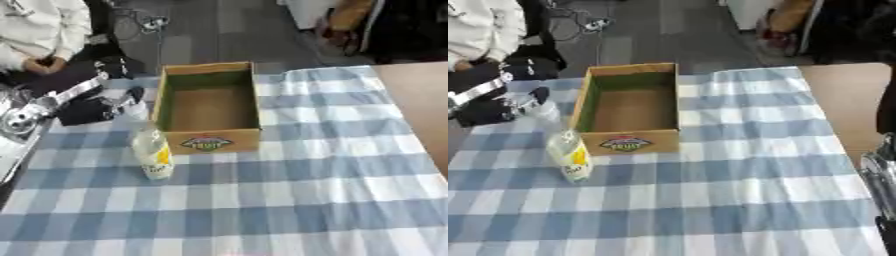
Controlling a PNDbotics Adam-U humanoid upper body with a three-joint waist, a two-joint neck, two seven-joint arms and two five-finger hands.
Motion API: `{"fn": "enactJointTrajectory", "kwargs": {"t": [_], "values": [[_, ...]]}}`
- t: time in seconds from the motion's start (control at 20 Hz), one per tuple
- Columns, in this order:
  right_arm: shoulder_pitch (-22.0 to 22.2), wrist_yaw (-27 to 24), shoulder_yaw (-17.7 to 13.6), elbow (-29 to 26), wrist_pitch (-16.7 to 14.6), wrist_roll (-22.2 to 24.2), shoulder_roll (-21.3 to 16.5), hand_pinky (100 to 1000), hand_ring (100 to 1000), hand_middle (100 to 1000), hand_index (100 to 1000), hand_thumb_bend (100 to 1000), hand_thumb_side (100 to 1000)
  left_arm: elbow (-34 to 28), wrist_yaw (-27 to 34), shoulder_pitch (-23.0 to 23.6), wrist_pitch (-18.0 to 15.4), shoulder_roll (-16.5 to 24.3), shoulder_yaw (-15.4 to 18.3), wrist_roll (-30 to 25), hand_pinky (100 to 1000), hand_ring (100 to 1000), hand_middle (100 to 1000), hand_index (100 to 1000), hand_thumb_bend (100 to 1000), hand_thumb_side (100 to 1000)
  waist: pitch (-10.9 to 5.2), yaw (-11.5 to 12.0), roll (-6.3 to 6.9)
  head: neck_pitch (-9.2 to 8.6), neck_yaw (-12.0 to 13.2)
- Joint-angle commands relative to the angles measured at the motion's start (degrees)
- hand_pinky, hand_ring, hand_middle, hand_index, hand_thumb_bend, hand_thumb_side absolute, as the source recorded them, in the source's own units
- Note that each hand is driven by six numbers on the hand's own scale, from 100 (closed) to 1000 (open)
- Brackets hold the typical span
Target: Pick up objects on the table and place them in the box.
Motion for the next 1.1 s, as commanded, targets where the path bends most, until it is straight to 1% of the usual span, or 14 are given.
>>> {"fn": "enactJointTrajectory", "kwargs": {"t": [0.05,0.25,0.4,1.1], "values": [[-0.71,-0.31,-0.10,-0.95,-0.01,0.41,-1.10,476,523,554,754,100,957,0.38,0.28,-0.29,-0.02,0.90,-0.14,-1.47,943,844,954,968,1000,1000,-0.75,-0.02,-0.27,-1.29,-0.35],[-0.71,-0.36,-0.11,-0.95,0.03,0.53,-1.09,477,523,554,754,100,957,1.41,-0.20,-0.06,0.14,0.51,-0.52,-3.38,943,847,956,972,1000,1000,-0.74,0.01,-0.31,-1.56,-0.20],[-0.74,-0.39,-0.13,-0.95,0.01,0.58,-1.09,477,523,554,754,100,957,2.01,-0.18,-0.02,0.19,0.28,-0.66,-4.19,941,848,958,975,1000,1000,-0.74,-0.01,-0.32,-0.98,0.28],[-0.78,-0.46,-0.18,-0.95,-0.01,0.68,-1.09,477,523,554,755,100,957,2.92,-0.47,-0.12,-0.07,-0.52,-0.68,-5.13,939,850,962,980,1000,1000,-0.70,-0.08,-0.33,-0.55,0.52]]}}
